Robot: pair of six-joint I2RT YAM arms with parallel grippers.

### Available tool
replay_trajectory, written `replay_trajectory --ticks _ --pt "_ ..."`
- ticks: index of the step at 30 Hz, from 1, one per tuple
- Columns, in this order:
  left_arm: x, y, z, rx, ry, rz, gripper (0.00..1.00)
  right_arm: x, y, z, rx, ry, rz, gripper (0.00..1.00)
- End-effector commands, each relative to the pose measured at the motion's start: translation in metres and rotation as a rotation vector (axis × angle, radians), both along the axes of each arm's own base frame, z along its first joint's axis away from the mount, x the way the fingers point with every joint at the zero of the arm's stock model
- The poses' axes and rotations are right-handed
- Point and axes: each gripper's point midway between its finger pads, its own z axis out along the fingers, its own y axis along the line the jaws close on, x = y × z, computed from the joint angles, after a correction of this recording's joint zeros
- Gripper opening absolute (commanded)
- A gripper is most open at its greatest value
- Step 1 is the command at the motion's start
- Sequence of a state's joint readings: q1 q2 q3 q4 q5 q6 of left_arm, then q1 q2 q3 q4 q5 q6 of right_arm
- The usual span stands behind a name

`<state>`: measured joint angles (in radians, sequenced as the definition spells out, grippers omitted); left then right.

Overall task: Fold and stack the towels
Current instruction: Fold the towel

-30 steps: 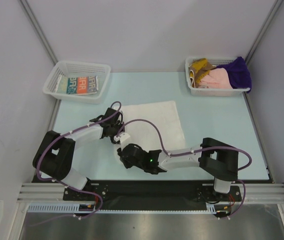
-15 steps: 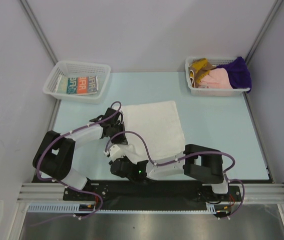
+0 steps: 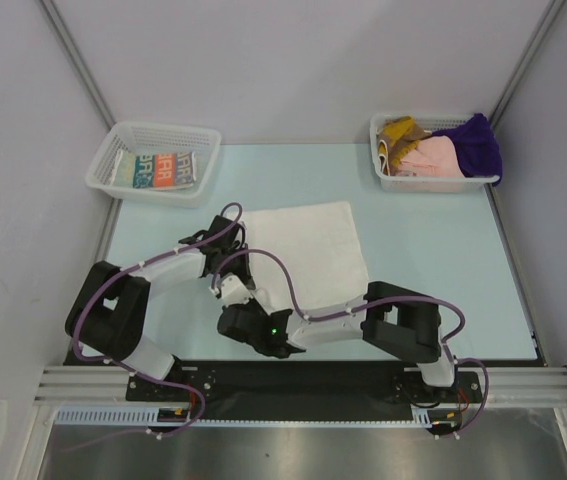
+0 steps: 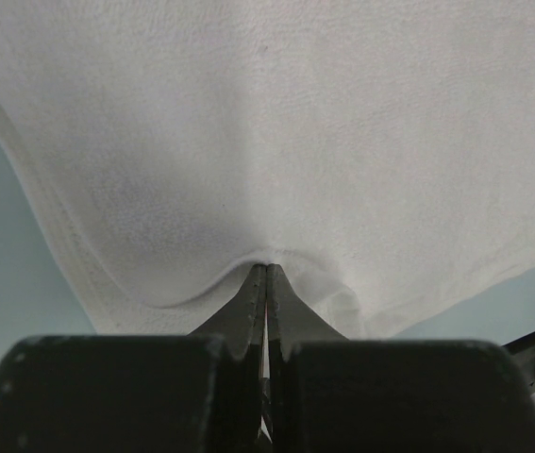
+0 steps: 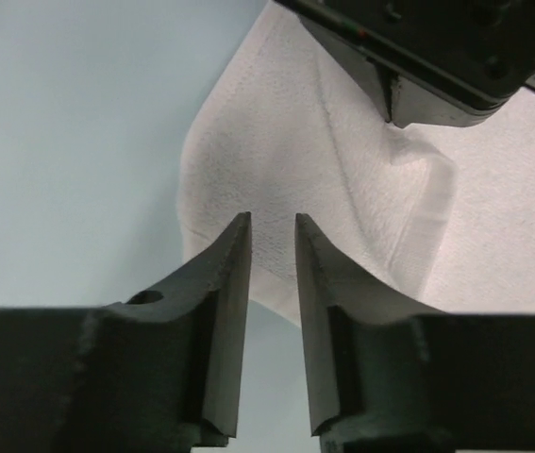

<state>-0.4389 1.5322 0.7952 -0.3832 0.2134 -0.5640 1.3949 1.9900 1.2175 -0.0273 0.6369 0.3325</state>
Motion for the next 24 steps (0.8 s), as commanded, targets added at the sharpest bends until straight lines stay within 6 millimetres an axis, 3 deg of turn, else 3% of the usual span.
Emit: replay_trajectory --ticks 1,5,8,9,13,18,22,24 --pt "0.016 -0.006 0.013 -0.024 -0.056 -0.019 0.00 -0.003 0.013 0.025 0.080 -0.035 0.017 0.32" --pt "0.016 -0.007 0.012 -0.029 -0.055 -0.020 0.00 -0.020 0.026 0.030 0.088 -0.040 0.089 0.38" --pt "0.016 -0.007 0.013 -0.029 -0.057 -0.019 0.00 -0.026 0.032 0.022 0.077 -0.029 0.112 0.41" --pt "0.016 -0.007 0.014 -0.029 -0.058 -0.019 0.00 -0.026 0.030 0.011 0.053 -0.019 0.107 0.41" --pt "0.016 -0.007 0.013 -0.028 -0.059 -0.019 0.00 -0.021 0.031 0.002 0.033 -0.006 0.081 0.41" --pt "0.016 -0.007 0.013 -0.028 -0.059 -0.019 0.00 -0.003 0.024 -0.004 0.049 0.033 0.034 0.31" --pt "0.016 -0.006 0.013 -0.025 -0.057 -0.018 0.00 0.004 0.020 0.001 0.073 0.055 0.035 0.16" --pt "0.017 -0.007 0.014 -0.029 -0.058 -0.019 0.00 0.003 0.019 0.011 0.140 0.083 0.042 0.13"
